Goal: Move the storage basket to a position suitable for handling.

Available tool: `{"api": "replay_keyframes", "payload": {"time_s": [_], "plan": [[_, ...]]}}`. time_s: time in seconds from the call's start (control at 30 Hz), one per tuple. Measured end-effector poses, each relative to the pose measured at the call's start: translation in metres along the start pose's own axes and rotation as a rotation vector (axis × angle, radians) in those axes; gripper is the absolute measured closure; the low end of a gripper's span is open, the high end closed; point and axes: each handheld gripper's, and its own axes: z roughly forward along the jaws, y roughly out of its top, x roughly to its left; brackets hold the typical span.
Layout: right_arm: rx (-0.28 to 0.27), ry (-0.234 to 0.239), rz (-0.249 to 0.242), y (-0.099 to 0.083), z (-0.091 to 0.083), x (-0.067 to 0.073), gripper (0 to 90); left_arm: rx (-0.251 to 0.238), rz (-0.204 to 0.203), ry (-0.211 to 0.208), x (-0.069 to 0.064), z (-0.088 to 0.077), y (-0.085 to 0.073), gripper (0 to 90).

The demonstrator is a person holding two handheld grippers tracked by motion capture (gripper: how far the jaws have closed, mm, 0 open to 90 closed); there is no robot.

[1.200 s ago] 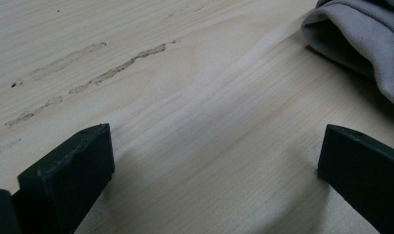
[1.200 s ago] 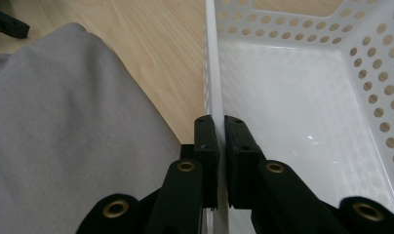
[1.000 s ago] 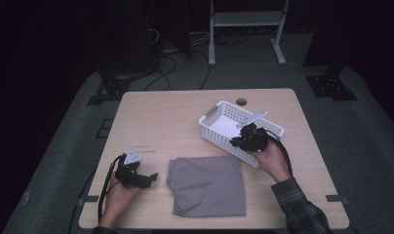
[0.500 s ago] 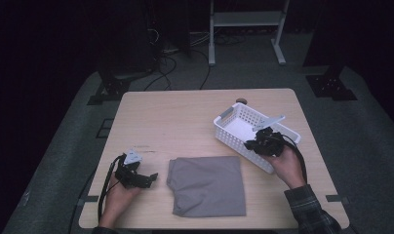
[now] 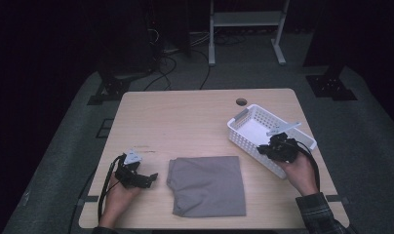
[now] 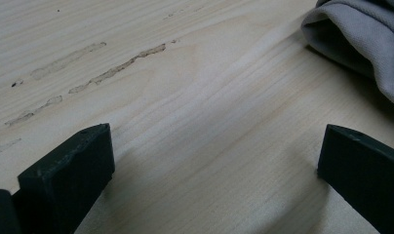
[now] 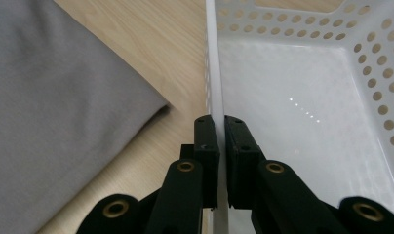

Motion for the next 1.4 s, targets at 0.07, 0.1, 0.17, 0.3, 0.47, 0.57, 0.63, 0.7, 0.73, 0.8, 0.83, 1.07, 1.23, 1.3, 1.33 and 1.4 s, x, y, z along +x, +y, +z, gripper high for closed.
{"api": "replay_keyframes", "payload": {"time_s": [0.07, 0.1, 0.17, 0.3, 0.47, 0.57, 0.63, 0.7, 0.73, 0.8, 0.83, 1.07, 1.23, 1.3, 1.33, 1.4], "plan": [[0.003, -0.009, 0.014, -0.0044, -0.0012, -0.0029, 84.7, 0.0, 0.0, 0.0, 0.0, 0.0, 0.0, 0.0], [0.007, -0.017, 0.027, -0.0072, -0.0019, -0.0051, 84.7, 0.0, -0.001, 0.001, -0.0001, -0.0001, -0.0001, 0.0], [0.009, -0.02, 0.027, -0.0084, -0.0021, -0.0066, 84.7, 0.0, -0.001, 0.001, 0.0, -0.0001, -0.0001, 0.0], [0.01, -0.03, 0.051, -0.0123, -0.0012, -0.0115, 84.6, 0.0, -0.001, 0.001, -0.0001, -0.0001, -0.0001, 0.0], [0.021, -0.041, 0.061, -0.0114, 0.0024, -0.0078, 84.6, 0.0, -0.001, 0.001, -0.0001, -0.0001, -0.0001, 0.0], [0.023, -0.05, 0.048, -0.0107, 0.0048, -0.0059, 84.6, 0.0, -0.001, 0.001, -0.0001, -0.0001, -0.0001, 0.0], [0.026, -0.049, 0.05, -0.011, 0.0064, -0.0052, 84.5, 0.0, -0.001, 0.001, -0.0001, -0.0001, -0.0001, 0.0], [0.025, -0.05, 0.05, -0.0111, 0.0066, -0.0051, 84.5, 0.0, -0.001, 0.001, 0.0, -0.0001, -0.0001, 0.0], [0.025, -0.05, 0.052, -0.0111, 0.0066, -0.0052, 84.5, 0.0, -0.001, 0.001, -0.0001, -0.0001, -0.0001, 0.0], [0.023, -0.05, 0.054, -0.0114, 0.0066, -0.0052, 84.0, 0.0, -0.001, 0.001, 0.0, -0.0001, -0.0001, 0.0], [0.022, -0.046, 0.056, -0.0117, 0.0069, -0.0055, 83.1, 0.0, -0.001, 0.001, -0.0001, -0.0001, -0.0001, 0.0], [0.006, -0.044, 0.068, -0.0125, 0.0066, -0.0088, 65.6, 0.0, -0.001, 0.001, -0.0001, -0.0001, -0.0001, 0.0], [-0.006, -0.062, 0.073, -0.0112, 0.0072, -0.0079, 40.3, 0.0, -0.001, 0.001, -0.0001, -0.0001, -0.0001, 0.0], [-0.017, -0.079, 0.063, -0.0096, 0.0067, -0.0067, 30.4, 0.0, -0.001, 0.001, -0.0001, -0.0001, -0.0001, 0.0], [-0.02, -0.085, 0.064, -0.0089, 0.0064, -0.0059, 25.1, 0.0, -0.001, 0.001, -0.0001, -0.0001, -0.0001, 0.0], [-0.026, -0.093, 0.054, -0.0068, 0.0059, -0.0039, 16.4, 0.0, -0.001, 0.001, -0.0001, -0.0001, -0.0001, 0.0]]}}
